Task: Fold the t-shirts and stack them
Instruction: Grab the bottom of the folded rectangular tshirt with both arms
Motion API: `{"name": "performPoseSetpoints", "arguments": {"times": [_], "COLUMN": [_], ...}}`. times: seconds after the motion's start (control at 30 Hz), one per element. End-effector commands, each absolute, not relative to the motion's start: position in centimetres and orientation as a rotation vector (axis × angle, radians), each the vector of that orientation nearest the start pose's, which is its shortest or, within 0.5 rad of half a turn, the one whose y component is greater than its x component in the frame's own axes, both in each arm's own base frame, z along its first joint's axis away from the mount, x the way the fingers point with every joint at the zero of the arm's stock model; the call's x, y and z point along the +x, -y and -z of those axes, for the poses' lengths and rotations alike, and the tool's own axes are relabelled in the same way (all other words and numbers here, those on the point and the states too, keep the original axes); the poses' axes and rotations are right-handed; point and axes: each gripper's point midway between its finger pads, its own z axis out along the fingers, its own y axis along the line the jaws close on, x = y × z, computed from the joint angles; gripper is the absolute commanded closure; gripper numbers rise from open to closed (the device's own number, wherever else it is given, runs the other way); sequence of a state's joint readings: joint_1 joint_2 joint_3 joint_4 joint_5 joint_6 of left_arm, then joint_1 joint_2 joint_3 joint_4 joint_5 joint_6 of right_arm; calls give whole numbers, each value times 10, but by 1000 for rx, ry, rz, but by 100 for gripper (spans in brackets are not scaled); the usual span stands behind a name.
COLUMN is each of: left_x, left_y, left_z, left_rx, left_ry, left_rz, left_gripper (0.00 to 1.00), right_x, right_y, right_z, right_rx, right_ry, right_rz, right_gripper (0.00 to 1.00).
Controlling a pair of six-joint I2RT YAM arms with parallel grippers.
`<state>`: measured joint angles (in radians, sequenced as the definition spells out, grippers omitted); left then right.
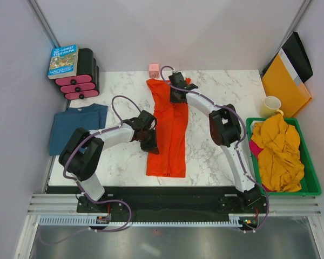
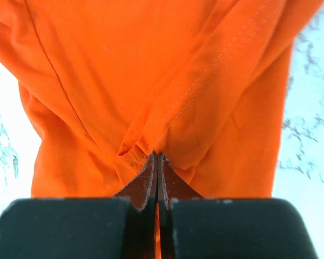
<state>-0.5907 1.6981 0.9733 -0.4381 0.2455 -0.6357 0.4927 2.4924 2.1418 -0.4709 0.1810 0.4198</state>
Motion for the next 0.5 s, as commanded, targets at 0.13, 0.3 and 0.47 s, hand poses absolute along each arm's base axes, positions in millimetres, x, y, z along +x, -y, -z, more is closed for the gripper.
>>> {"name": "performPoseSetpoints", "arguments": {"times": [0.13,0.3,0.47], "left_x": [252,251,251], "left_y": [255,255,255], "left_z": [-25,-22,-22], "left_rx": [-7,-4,0], "left_ry": [-2873,-2881,-2878], "left_rz": [668,664,668], "left_gripper": [90,90,90], "right_x": [558,554,548], "right_y": [-262,-255,-242], "right_z": [-116,-112,-102], "right_rx": [123,157,213], "right_ry": [-2195,-2199,-2218], "right_rz": [-225,-242,-217], "right_gripper": [100,100,100]}}
